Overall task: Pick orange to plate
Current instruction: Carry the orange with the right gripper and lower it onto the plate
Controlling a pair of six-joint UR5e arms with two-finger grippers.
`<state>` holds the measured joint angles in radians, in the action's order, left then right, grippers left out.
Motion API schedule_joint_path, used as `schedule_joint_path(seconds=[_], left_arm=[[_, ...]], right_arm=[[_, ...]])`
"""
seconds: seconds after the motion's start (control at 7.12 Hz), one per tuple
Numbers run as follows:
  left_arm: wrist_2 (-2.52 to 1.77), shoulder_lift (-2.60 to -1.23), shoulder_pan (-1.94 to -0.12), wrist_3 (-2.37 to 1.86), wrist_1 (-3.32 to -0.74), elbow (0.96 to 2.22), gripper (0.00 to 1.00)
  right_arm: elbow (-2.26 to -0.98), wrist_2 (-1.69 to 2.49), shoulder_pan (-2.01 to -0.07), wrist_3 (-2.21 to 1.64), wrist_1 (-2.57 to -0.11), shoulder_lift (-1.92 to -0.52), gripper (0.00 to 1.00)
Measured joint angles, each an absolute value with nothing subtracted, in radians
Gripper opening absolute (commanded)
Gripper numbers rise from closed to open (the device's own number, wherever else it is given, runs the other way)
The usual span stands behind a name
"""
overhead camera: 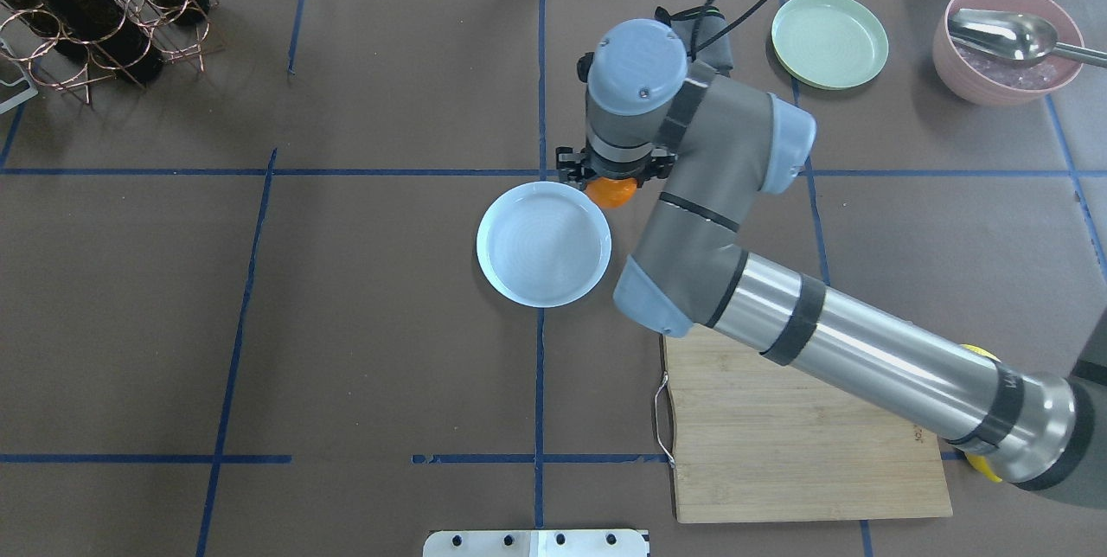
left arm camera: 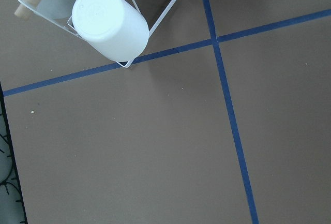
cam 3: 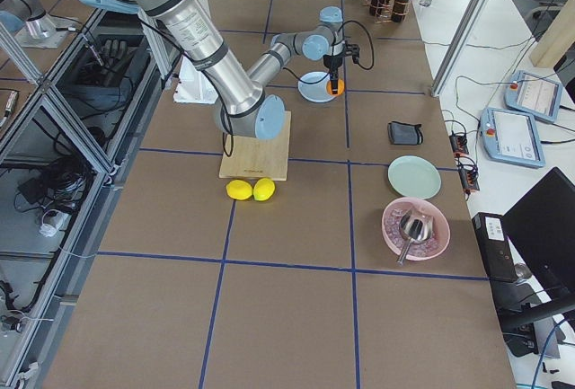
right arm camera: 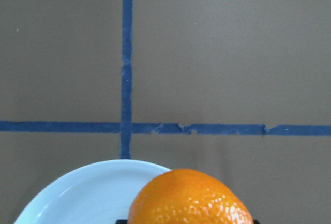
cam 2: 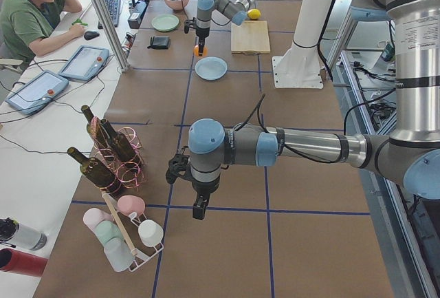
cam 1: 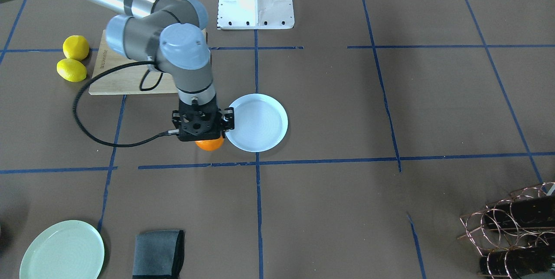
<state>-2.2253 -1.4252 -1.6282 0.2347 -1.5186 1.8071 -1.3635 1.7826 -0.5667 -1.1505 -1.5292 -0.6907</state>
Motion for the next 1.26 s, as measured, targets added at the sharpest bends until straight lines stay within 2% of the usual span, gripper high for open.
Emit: schedule_joint_path(seconds=[0.42, 0.56, 0.7, 1.26], left_arm=[[-2.225, -1.423, -1.629, 0.235, -1.519, 1.808, 1.0], [-2.224, -1.422, -1.629, 0.235, -1.519, 1.807, 1.0], [-2.224, -1.422, -1.629, 0.236, -1.519, 1.807, 1.0], [-2.23, -1.421, -1.629, 0.236, -1.519, 1.808, 1.0]], right_arm=[[-1.322, 1.726, -0.502, -1.211, -1.529, -0.666, 0.66], [-1.314, 1.714, -0.49, -1.23, -1.528, -0.656, 0.8], [-1.306, 1.708, -0.481, -1.243, -1.528, -0.646, 0.99], [-1.321, 1.726, -0.498, -1.241, -1.532, -0.643, 1.0]])
